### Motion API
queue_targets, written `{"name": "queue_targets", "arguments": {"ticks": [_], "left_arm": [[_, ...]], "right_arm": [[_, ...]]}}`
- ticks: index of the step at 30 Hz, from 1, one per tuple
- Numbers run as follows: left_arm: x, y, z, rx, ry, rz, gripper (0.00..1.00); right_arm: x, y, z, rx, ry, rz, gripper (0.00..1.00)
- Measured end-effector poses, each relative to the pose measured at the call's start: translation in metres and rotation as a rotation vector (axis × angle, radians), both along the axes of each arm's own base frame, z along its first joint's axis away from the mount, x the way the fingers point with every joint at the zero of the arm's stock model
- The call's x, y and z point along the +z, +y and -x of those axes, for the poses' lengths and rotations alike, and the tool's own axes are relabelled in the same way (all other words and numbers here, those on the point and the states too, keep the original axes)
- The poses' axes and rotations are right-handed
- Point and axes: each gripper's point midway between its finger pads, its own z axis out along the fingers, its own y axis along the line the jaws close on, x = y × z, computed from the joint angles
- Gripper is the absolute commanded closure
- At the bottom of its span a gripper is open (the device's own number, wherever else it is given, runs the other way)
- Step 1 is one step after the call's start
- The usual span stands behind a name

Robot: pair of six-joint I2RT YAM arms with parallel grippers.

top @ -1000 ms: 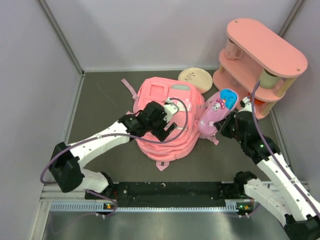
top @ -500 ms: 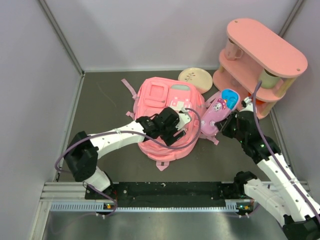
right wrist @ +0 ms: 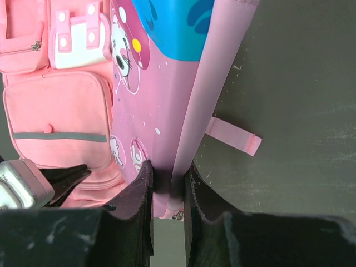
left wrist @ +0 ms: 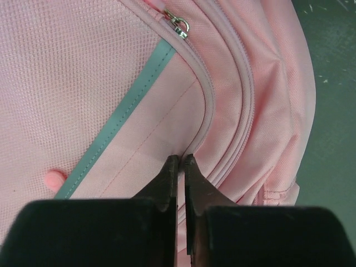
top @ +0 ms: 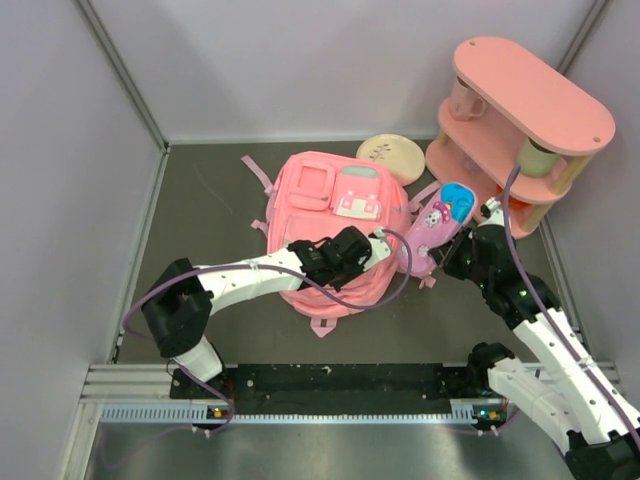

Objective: Pack the student bag
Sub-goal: Place the stationery in the student bag.

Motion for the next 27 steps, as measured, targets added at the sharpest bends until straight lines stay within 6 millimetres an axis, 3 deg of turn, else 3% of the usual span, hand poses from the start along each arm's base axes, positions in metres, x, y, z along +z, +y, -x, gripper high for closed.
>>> {"name": "queue_targets", "arguments": {"ticks": [16,20,27], "left_arm": [[0.022,0.001,-0.024,0.061,-0.133,0.012,1.0],[0.046,-0.004,-0.034,0.083,-0.177,0.036,1.0],[0.11,-0.01,-0.06,0.155,-0.285,0.12,1.0]], "right_arm": [[-0.003,0.006,0.007,0.038,0.007,-0.026,1.0],[-0.001,0.017,0.015,0.102,0.013,-0.068,1.0],[-0.001,0.046,0.04,0.252,0.07,-0.204,1.0]]}}
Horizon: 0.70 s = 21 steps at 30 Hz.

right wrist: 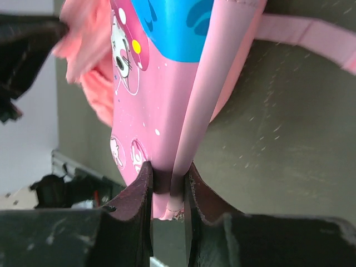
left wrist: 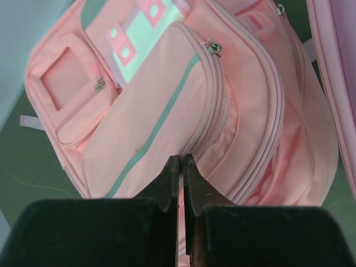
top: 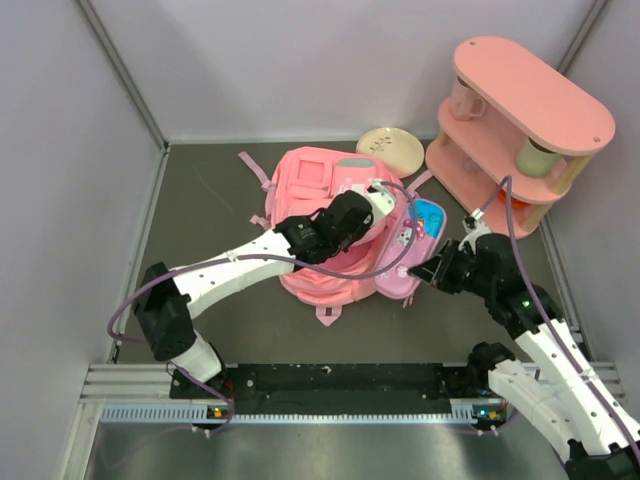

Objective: Pack the student bag
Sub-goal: Place the stationery in the student bag.

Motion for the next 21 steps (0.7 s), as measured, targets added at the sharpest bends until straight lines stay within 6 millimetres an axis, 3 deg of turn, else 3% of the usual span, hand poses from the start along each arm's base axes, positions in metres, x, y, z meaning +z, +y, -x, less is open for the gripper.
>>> {"name": "queue_targets", "arguments": {"ticks": [4,10,21], "left_arm": [[0.018,0.003,-0.01,0.036,-0.034,0.02,1.0],[0.03,0.007,-0.017,0.065,-0.053,0.037,1.0],[0.033,0.01,-0.021,0.088,-0.051,0.055,1.0]], "right_arm": [[-0.001,0.018,0.018,0.098,0.064,-0.089,1.0],[-0.012,0.041,0.042,0.217,0.187,-0.216,1.0],[-0.038,0.096,0.039,0.354,0.344,-0.289,1.0]]}}
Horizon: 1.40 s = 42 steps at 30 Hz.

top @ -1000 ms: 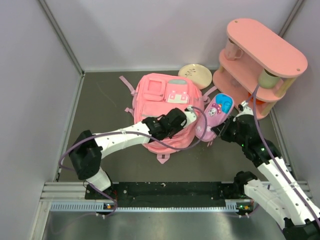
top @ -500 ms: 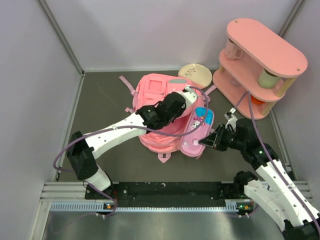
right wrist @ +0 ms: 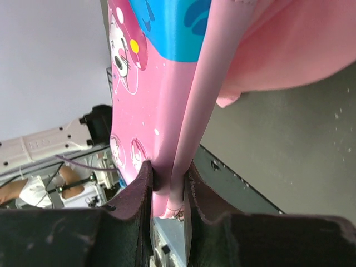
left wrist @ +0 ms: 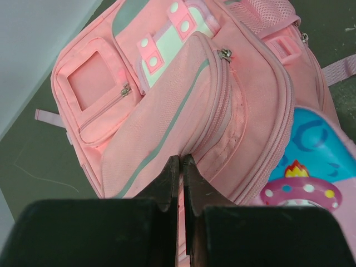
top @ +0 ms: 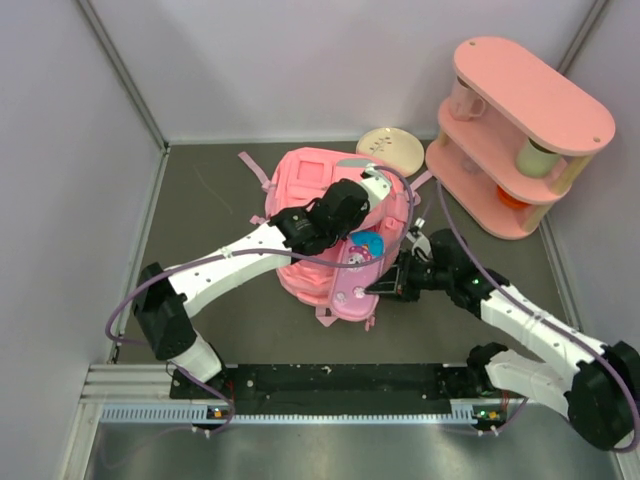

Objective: Pack the student bag
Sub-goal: Place the stationery in the student bag.

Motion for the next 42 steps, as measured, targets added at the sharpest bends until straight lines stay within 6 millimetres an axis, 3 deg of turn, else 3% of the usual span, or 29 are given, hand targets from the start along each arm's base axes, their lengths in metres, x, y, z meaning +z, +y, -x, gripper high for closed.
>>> {"name": "queue_targets", "arguments": {"ticks": [4,8,13,19,23,27,29,32,33,34,35,36,39,42], "left_arm": [[0.0,0.0,0.0,0.001,0.0,0.003,1.0],[0.001,0.0,-0.001,0.0,0.001,0.006,1.0],[0.006,0.001,-0.002,0.005,-0.01,0.02,1.0],[0.007,0.009,-0.008,0.031,-0.015,0.016,1.0],[0.01,0.009,-0.007,0.031,-0.017,0.026,1.0],[0.012,0.008,-0.004,0.03,-0.012,0.052,1.0],[0.011,0.007,-0.003,0.03,-0.005,0.061,1.0],[0.008,0.007,-0.002,0.033,0.002,0.064,1.0],[0.006,0.008,-0.002,0.038,0.005,0.065,0.88],[0.004,0.01,-0.002,0.046,0.007,0.064,0.84],[0.003,0.011,-0.002,0.054,0.007,0.063,0.8],[0.003,0.012,-0.002,0.062,0.006,0.067,0.69],[0.01,0.02,-0.001,0.092,-0.009,0.102,0.47],[0.016,0.034,0.004,0.131,-0.006,0.156,0.4]], "right_arm": [[-0.001,0.014,-0.025,-0.034,-0.005,-0.013,1.0],[0.005,0.037,-0.068,-0.074,-0.021,-0.04,1.0],[-0.013,0.06,-0.115,-0.132,0.005,-0.022,1.0],[-0.012,0.076,-0.144,-0.241,-0.059,-0.06,1.0],[-0.011,0.075,-0.165,-0.368,-0.109,-0.051,1.0],[-0.012,0.07,-0.186,-0.542,-0.176,-0.037,0.82],[-0.015,0.068,-0.195,-0.611,-0.182,-0.035,0.79],[-0.018,0.071,-0.209,-0.658,-0.185,-0.047,0.67],[-0.017,0.074,-0.214,-0.661,-0.19,-0.054,0.56],[-0.017,0.076,-0.216,-0.66,-0.195,-0.059,0.45],[-0.017,0.077,-0.217,-0.656,-0.201,-0.06,0.1],[-0.017,0.076,-0.216,-0.651,-0.212,-0.059,0.08],[-0.03,0.065,-0.201,-0.619,-0.231,-0.005,0.06],[-0.031,0.048,-0.177,-0.576,-0.257,0.043,0.06]]}}
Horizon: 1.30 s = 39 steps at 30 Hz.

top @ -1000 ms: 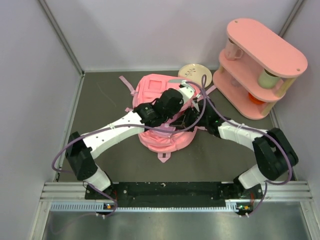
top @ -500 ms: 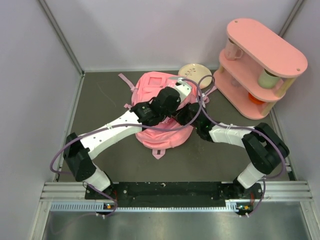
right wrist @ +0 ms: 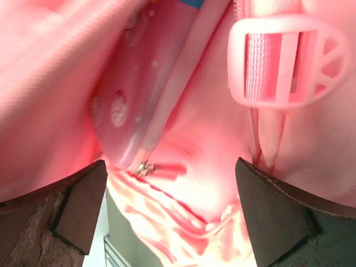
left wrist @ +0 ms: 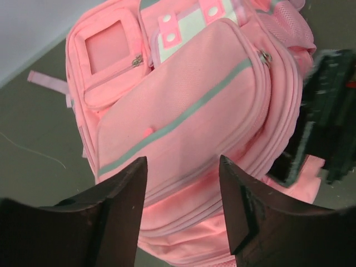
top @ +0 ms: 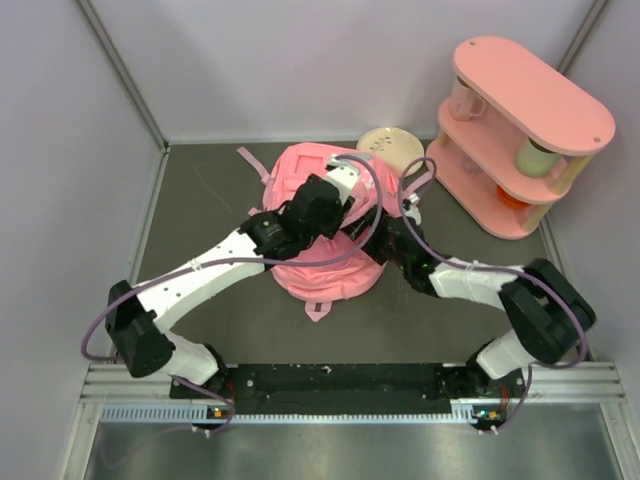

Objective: Pack the student bag
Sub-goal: Place the stationery in the student bag, then adjust the student bag at the center of the board.

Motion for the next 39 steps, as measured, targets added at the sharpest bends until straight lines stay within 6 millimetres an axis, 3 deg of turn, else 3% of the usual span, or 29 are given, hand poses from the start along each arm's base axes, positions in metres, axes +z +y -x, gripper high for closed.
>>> {"name": "queue_targets", "arguments": {"ticks": [5,7,11,14,17,19,26,31,36,37,39], "left_arm": [[0.014,0.023,0.004,0.057,-0.006,0.084,0.25],[0.022,0.032,0.007,0.078,-0.017,0.112,0.17],[0.03,0.063,0.013,0.146,-0.028,0.189,0.16],[0.017,0.107,-0.003,0.265,0.003,0.272,0.1],[-0.017,0.158,-0.023,0.426,0.075,0.339,0.09],[-0.042,0.17,-0.032,0.468,0.15,0.384,0.09],[-0.117,0.155,-0.07,0.412,0.445,0.553,0.1],[-0.119,0.122,-0.092,0.243,0.527,0.683,0.14],[-0.124,0.114,-0.09,0.198,0.555,0.718,0.15],[-0.126,0.114,-0.09,0.195,0.554,0.722,0.17],[-0.129,0.114,-0.089,0.189,0.552,0.73,0.32]], "right_arm": [[0.038,-0.023,0.032,0.046,-0.087,0.01,0.06],[0.046,-0.033,0.045,0.056,-0.11,0.018,0.06],[0.046,-0.058,0.073,0.053,-0.117,0.042,0.06],[0.05,-0.074,0.091,0.034,-0.136,0.034,0.01],[0.057,-0.08,0.102,0.028,-0.159,0.009,0.01],[0.056,-0.078,0.101,0.028,-0.148,0.016,0.01],[0.031,-0.038,0.081,0.133,-0.014,0.082,0.01],[0.026,-0.028,0.076,0.165,0.008,0.095,0.01],[0.042,-0.022,0.073,0.179,-0.028,0.07,0.01],[0.046,-0.022,0.073,0.18,-0.04,0.059,0.01],[0.048,-0.024,0.074,0.177,-0.051,0.053,0.01]]}}
